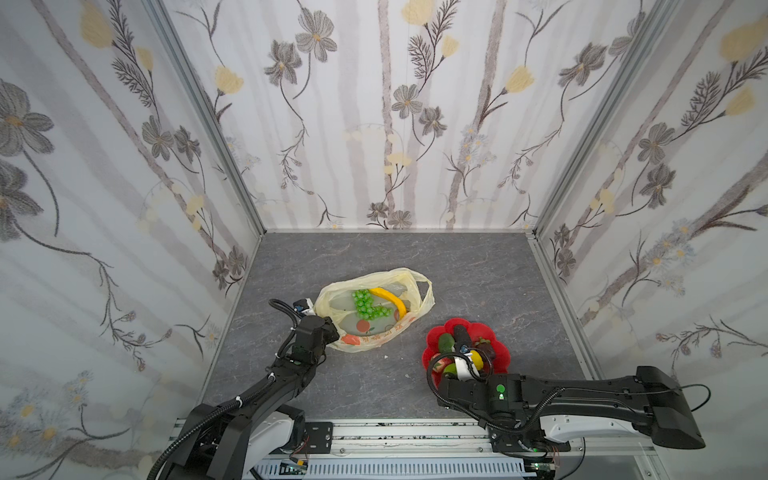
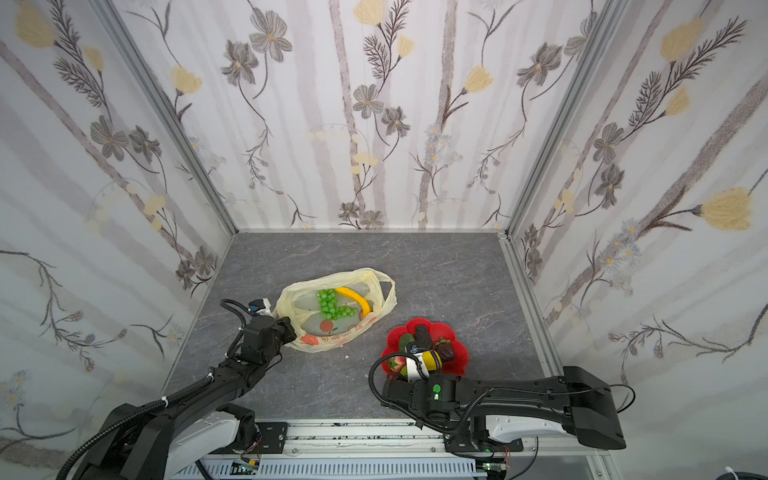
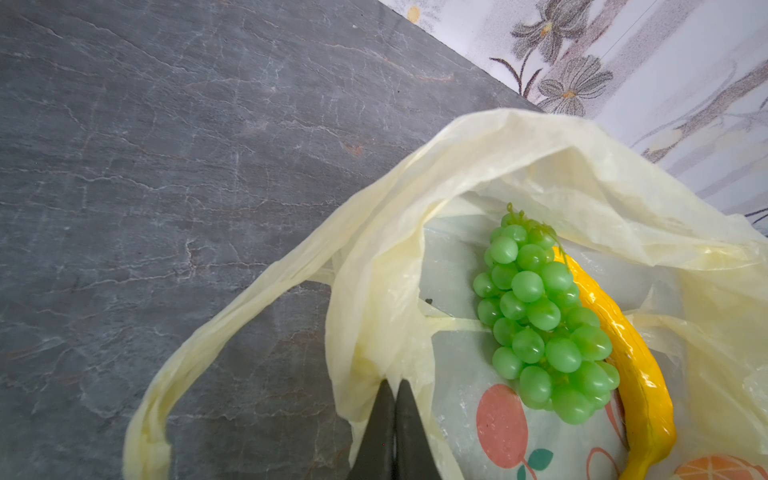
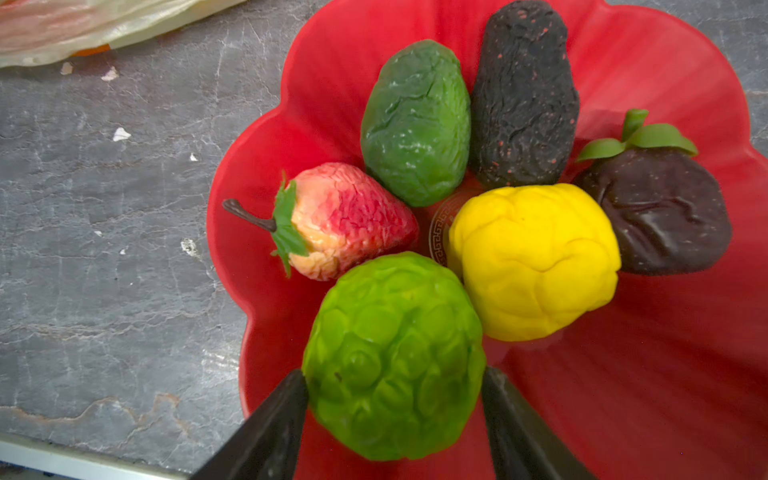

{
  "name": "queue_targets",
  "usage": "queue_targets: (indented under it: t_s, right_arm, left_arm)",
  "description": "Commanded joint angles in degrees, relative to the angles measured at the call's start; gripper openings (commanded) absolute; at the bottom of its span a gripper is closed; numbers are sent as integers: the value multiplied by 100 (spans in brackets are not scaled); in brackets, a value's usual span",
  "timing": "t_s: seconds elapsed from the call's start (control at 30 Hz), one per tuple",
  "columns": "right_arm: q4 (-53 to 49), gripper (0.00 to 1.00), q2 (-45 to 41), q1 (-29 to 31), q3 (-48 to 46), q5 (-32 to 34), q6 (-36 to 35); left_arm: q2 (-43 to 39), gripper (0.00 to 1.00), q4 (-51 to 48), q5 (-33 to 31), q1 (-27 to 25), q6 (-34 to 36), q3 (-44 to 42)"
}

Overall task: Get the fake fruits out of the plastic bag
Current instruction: 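Move the right gripper back into the bag toward the yellow banana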

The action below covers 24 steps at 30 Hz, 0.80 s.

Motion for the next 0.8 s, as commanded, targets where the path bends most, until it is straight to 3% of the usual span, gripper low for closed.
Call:
queue_targets:
  t_s: [0.0,0.43,0.67,0.77]
  right_arm:
    - [150,67,80,-28,4,52,65]
    - [-337,76,-356,-260,707,387,-378]
    - [808,78,-464,-1030,1335,493,-1902]
    - [1587,81,-138,-1515,1589,-3,-2609]
  left_arm:
    - [3,0,157,-30,5,37,10]
    - [85,0,199,103,8,87,51]
    - [196,0,201,167,-170,244,171]
    - [170,0,201,150,-215,300,178]
